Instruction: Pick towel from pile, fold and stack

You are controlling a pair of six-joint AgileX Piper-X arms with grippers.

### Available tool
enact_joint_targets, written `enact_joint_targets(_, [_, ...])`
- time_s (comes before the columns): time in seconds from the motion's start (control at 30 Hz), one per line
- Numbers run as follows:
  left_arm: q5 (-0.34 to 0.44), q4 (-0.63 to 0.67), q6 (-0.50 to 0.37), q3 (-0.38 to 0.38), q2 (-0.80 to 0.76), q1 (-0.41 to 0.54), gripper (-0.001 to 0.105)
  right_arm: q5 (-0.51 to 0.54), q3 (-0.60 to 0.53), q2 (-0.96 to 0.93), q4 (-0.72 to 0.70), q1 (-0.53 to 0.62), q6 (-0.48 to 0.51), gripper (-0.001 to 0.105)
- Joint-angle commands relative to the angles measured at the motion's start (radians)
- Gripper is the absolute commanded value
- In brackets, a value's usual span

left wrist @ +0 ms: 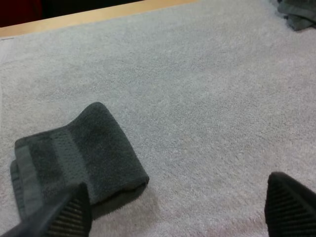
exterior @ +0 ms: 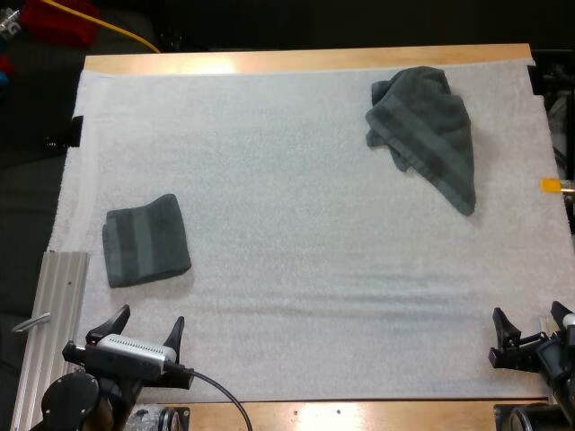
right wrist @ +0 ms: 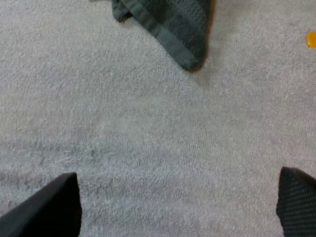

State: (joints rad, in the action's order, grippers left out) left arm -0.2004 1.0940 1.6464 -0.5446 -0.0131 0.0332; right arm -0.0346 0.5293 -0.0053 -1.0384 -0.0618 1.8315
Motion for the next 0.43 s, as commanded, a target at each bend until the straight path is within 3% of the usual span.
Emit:
enact_joint_targets(0.0, [0.003,-0.01,0.001,0.0,-0.136,-0.006,0.07,-0.007,0.003,-0.046,-0.004,0.015,0.006,0.078])
enact_joint_targets(0.4, [0.003,-0.01,0.001,0.0,-0.136,-0.037,0.07,-0.007,0.003,-0.046,-0.004,0.027,0.006,0.078])
